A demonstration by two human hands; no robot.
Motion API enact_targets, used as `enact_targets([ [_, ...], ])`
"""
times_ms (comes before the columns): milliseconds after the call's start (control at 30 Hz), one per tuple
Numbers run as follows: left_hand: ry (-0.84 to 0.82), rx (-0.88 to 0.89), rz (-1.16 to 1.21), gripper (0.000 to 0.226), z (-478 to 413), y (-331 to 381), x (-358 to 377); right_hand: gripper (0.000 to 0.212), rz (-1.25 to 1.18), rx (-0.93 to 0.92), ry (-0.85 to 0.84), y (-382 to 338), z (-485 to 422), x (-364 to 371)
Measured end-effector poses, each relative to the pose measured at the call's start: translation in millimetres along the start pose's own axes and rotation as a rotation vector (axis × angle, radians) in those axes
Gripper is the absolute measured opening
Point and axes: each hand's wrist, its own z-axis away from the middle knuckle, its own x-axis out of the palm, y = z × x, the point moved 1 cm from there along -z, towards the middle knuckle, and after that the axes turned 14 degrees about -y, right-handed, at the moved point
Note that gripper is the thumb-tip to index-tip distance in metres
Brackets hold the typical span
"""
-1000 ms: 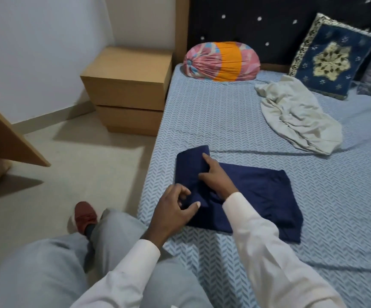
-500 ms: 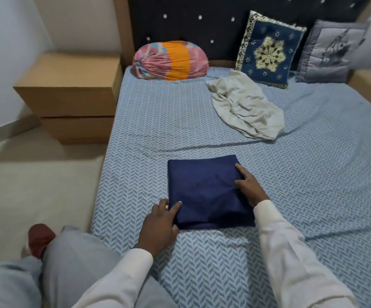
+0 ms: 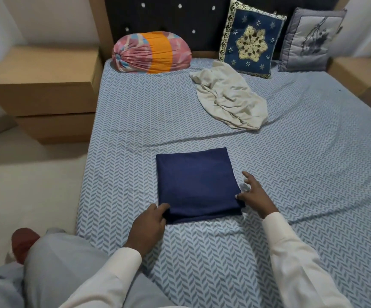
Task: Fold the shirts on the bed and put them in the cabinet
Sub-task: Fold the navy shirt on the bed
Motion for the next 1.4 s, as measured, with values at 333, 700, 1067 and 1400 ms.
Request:
enact_targets([
  [333,0.009,-0.391,0.583,0.047,-12.2,13.9,-11.0,0.091,-0.017,0.050,0.184,27.3,12.5,12.1],
  [700,0.051,-0.332,1.176,0.016,-12.0,9.8,-24.2,0.101,0.383,0.198,0.041,3.7,9.1,16.5],
  [1067,0.481,-0.513,0.880,0.022,23.5,-125.1,-138.2,0.051,0.530,-0.449,0.016,-44.0,-16.1,93.0],
  [1400,0.094,-0.243,0.136,0.083,38.0,-4.3,-53.1,0.061,0.960,-0.418,-0.385,-70.0,-47.6,112.9],
])
